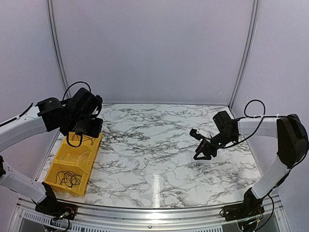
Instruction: Untangle the cables
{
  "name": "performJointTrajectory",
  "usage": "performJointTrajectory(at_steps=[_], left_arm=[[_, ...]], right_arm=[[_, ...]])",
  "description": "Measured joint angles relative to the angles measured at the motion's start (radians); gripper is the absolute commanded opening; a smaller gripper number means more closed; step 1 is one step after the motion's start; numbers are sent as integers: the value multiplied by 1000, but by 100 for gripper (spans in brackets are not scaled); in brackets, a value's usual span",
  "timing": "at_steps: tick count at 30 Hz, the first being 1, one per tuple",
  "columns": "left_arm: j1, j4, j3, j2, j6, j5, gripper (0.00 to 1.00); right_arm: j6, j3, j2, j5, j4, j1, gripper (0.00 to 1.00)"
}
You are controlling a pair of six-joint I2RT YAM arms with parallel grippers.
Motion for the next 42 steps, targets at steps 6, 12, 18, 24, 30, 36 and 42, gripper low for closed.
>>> performJointTrajectory(at_steps=[6, 12, 18, 24, 30, 36, 42], left_arm=[[21, -156, 16, -49, -55, -30, 0], [31, -288, -5, -77, -130, -39, 0], [80, -355, -73, -111, -171, -51, 0], [166, -333, -121, -17, -146, -43, 0], [269, -209, -187, 120, -70, 7, 0], [341, -81, -224, 197, -26, 34, 0], [377, 10, -280, 262, -12, 80, 0]], right_arm=[[-4, 0, 13, 0, -1, 0, 56], [-8, 0, 14, -1, -3, 0, 57], [-14, 0, 21, -1, -6, 0, 57], [-21, 0, 27, 0, -8, 0, 57], [-21, 0, 26, 7, -8, 0, 57], [-22, 0, 26, 16, -7, 0, 57], [-22, 0, 26, 17, -7, 0, 57]])
